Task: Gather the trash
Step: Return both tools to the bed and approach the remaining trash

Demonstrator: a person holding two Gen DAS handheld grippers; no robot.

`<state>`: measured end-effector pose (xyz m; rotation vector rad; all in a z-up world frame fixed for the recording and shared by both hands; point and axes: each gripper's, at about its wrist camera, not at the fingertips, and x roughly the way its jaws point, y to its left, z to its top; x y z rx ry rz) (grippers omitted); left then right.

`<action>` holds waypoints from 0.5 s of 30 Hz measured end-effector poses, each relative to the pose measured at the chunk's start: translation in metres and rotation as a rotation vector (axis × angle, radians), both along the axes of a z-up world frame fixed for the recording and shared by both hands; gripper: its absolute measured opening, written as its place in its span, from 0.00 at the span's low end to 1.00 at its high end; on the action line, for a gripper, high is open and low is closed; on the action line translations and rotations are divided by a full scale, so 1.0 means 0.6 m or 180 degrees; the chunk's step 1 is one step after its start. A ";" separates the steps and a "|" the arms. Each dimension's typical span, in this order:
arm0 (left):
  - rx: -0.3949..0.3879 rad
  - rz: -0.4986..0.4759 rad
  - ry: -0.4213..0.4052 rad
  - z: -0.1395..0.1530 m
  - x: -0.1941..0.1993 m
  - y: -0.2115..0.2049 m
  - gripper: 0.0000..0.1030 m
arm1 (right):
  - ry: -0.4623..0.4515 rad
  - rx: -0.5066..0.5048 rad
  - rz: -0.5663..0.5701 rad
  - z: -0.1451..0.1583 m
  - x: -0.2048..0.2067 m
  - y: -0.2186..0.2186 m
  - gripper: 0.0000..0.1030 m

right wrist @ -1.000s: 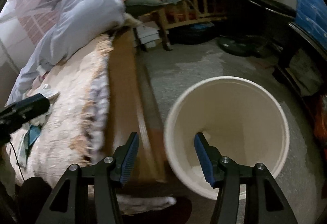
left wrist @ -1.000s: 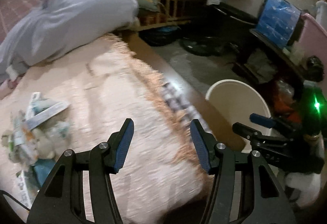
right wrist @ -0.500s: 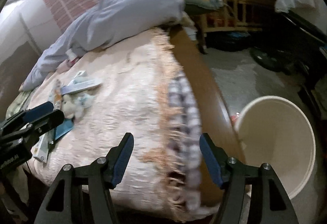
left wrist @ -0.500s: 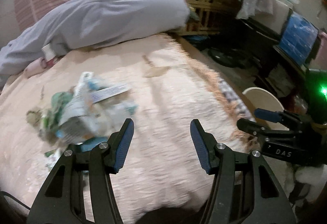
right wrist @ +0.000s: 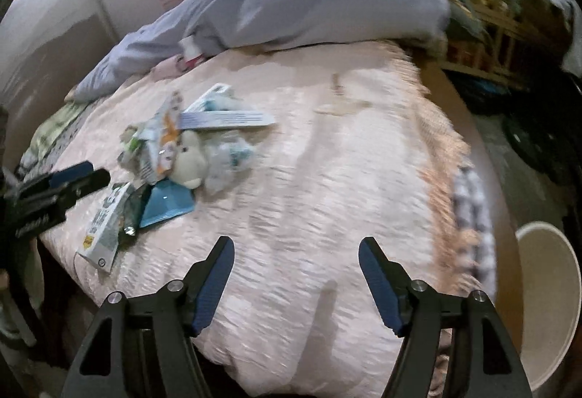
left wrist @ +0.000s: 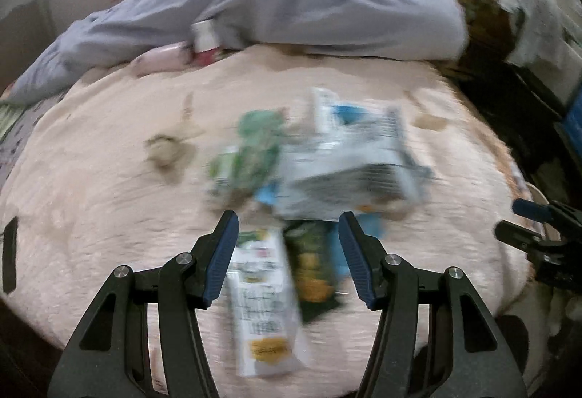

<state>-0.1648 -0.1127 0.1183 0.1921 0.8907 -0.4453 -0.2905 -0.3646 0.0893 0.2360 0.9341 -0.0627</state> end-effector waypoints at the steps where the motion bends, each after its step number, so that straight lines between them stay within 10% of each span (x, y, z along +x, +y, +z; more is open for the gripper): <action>1: -0.0006 0.0061 0.0017 -0.003 0.010 0.012 0.54 | -0.0001 -0.0021 0.0048 0.001 0.008 0.007 0.66; 15: -0.0244 0.0333 0.0363 -0.049 0.128 0.067 0.54 | 0.0087 0.0004 0.0363 -0.013 0.150 0.040 0.66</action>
